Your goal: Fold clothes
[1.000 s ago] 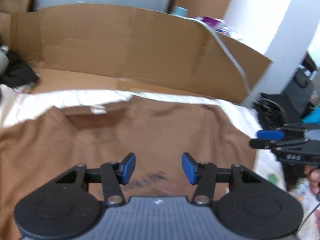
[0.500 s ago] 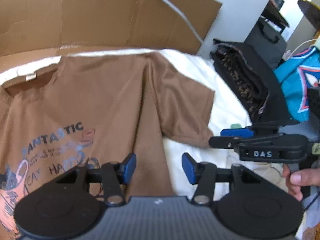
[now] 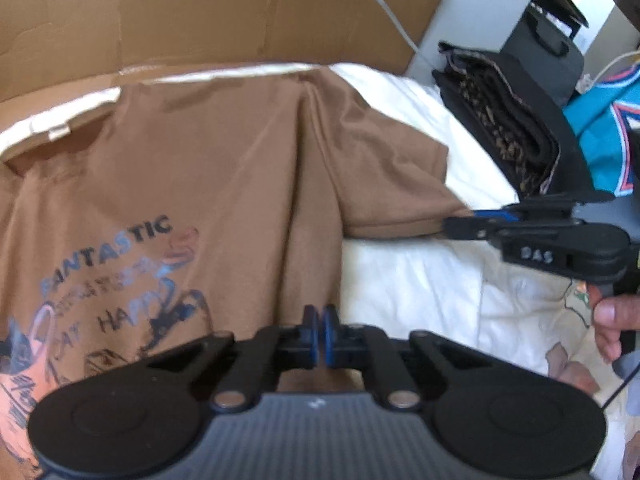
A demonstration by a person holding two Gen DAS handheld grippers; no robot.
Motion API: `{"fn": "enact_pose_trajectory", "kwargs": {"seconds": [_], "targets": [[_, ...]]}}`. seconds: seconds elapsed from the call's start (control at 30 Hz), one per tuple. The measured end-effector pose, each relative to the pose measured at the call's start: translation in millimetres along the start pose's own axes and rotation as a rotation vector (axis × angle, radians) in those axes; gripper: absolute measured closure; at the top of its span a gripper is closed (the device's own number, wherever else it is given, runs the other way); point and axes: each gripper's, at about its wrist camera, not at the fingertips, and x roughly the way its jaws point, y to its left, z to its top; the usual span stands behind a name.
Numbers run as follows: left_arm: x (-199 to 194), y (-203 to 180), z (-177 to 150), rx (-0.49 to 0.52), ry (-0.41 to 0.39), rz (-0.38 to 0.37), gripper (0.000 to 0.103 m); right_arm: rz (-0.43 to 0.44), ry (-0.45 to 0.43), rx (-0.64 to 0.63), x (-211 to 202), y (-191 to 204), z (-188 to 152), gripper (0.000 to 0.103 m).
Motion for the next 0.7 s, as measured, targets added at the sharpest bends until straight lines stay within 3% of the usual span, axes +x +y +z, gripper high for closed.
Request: {"fn": "enact_pose_trajectory", "kwargs": {"seconds": [0.2, 0.4, 0.47, 0.5, 0.53, 0.7], "targets": [[-4, 4, 4, -0.005, -0.003, -0.016, 0.098, -0.06, -0.045, 0.001, -9, -22, 14, 0.096], [4, -6, 0, 0.018, 0.03, -0.029, 0.082, -0.122, -0.028, -0.012, 2, -23, 20, 0.093], [5, -8, -3, 0.029, 0.041, -0.025, 0.082, -0.115, -0.018, 0.015, 1, -23, 18, 0.086], [6, -7, -5, 0.03, 0.047, -0.022, 0.082, -0.116, -0.02, 0.023, -2, -22, 16, 0.074], [6, -6, -7, 0.027, 0.051, -0.019, 0.082, -0.116, -0.025, 0.028, -7, -21, 14, 0.068], [11, -2, -15, 0.03, 0.05, -0.013, 0.082, -0.019, -0.045, 0.142, -32, -18, -3, 0.066]]}}
